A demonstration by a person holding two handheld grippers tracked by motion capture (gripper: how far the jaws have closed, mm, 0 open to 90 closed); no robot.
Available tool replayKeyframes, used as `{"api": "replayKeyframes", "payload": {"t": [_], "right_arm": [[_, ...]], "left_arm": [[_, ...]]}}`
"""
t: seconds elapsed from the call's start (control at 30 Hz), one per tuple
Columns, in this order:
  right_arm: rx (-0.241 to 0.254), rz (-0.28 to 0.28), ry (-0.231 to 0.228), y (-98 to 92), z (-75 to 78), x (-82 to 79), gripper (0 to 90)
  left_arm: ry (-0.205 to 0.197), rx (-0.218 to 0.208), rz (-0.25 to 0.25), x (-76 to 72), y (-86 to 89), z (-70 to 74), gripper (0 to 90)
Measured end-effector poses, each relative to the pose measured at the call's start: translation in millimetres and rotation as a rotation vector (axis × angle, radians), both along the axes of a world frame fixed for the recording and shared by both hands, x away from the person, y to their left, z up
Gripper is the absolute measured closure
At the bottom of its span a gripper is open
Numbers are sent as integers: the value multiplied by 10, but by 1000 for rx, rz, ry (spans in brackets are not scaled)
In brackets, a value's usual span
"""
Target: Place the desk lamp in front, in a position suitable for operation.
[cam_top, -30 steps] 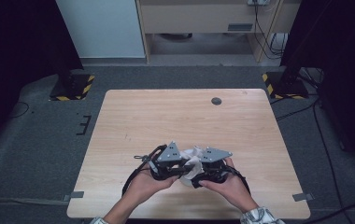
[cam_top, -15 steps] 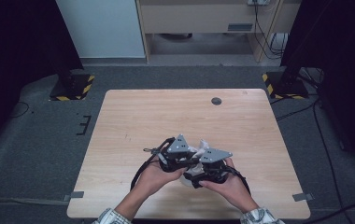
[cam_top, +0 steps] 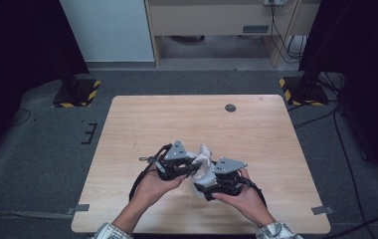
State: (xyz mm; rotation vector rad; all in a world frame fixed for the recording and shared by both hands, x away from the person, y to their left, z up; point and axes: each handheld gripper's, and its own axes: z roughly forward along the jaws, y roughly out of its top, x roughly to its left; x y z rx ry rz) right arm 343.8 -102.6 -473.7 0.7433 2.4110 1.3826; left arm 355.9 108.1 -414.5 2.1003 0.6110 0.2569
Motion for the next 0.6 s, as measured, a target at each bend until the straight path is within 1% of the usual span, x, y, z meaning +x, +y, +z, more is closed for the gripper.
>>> {"api": "replayKeyframes", "payload": {"t": [0.13,0.37,0.43,0.5,0.6], "right_arm": [[-3,0,3,2,4,1,88],[-3,-2,4,5,5,0,88],[-4,-2,4,6,6,0,88],[-5,-3,2,8,6,-2,88],[-5,-3,1,7,5,-6,89]], "left_arm": [[5,-2,-3,-66,56,-1,770],[4,12,-41,-232,86,11,770],[10,10,-56,-278,64,14,770],[7,11,-76,-312,15,12,770],[5,9,-98,-314,-84,7,770]]}}
